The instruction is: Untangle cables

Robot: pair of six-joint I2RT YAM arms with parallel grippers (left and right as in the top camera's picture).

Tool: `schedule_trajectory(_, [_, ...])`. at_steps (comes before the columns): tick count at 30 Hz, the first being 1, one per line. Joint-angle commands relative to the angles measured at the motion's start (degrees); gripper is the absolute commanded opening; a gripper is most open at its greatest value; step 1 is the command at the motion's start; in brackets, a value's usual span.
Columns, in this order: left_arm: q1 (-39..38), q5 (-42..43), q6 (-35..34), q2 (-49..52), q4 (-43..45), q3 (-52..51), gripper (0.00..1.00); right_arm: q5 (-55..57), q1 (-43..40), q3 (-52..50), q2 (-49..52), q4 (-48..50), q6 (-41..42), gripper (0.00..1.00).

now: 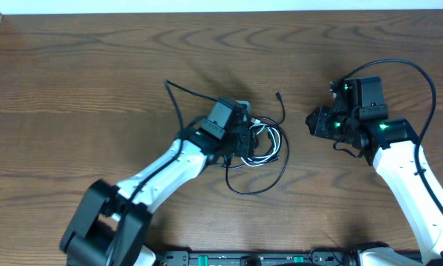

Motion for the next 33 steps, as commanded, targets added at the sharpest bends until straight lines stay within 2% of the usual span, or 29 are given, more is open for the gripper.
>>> schedule_trajectory(1, [-1.8, -1.2, 1.0, 2.3, 1.4, 1.0, 0.56, 0.3, -0.1, 0.9, -0.3, -0.3, -0.6, 0.36])
schedule_trajectory(3, [-2.2, -1.3, 1.0, 2.8, 1.8, 1.0, 0.49, 0.3, -0.1, 0.9, -0.3, -0.5, -0.7, 0.36])
schedule_trajectory(5, [-2.3, -1.7, 1.0, 2.8, 2.0, 1.0, 0.33, 0.3, -0.1, 0.9, -0.3, -0.6, -0.7, 0.36])
schedule_trajectory(7, [-2.3, -1.9, 1.0, 2.6, 2.9, 1.0, 0.11, 0.2, -0.1, 0.9, -0.3, -0.6, -0.7, 0.36])
schedule_trajectory(8, [-2.3, -1.9, 1.0, 2.2, 3.6, 1.0, 0.08, 0.2, 0.0, 0.9, -0.3, -0.6, -0.7, 0.36])
schedule_trajectory(11, [-2.3, -1.9, 0.9, -0.8, 5.7, 1.2, 0.08, 0.2, 0.0, 0.9, -0.3, -0.7, -0.7, 0.36])
schedule_trajectory(16, [-2.3, -1.9, 0.7, -11.7, 6.4, 3.9, 0.07, -2.2, 0.0, 0.9, -0.3, 0.0, -0.7, 0.36])
schedule_trajectory(23, [-2.3, -1.9, -4.9, -26.6, 8.2, 5.0, 0.07, -8.8, 0.0, 0.9, -0.3, 3.3, -0.8, 0.39])
schedule_trajectory(29, [-1.8, -1.9, -6.9, -32.2, 8.8, 5.0, 0.08, -11.5, 0.7, 0.9, 0.0, 4.3, -1.7, 0.43])
schedule_trajectory(33, [0.0, -1.9, -9.1, -34.7, 12.4, 5.0, 0.08, -11.5, 2.5, 0.9, 1.0, 4.3, -2.3, 0.45])
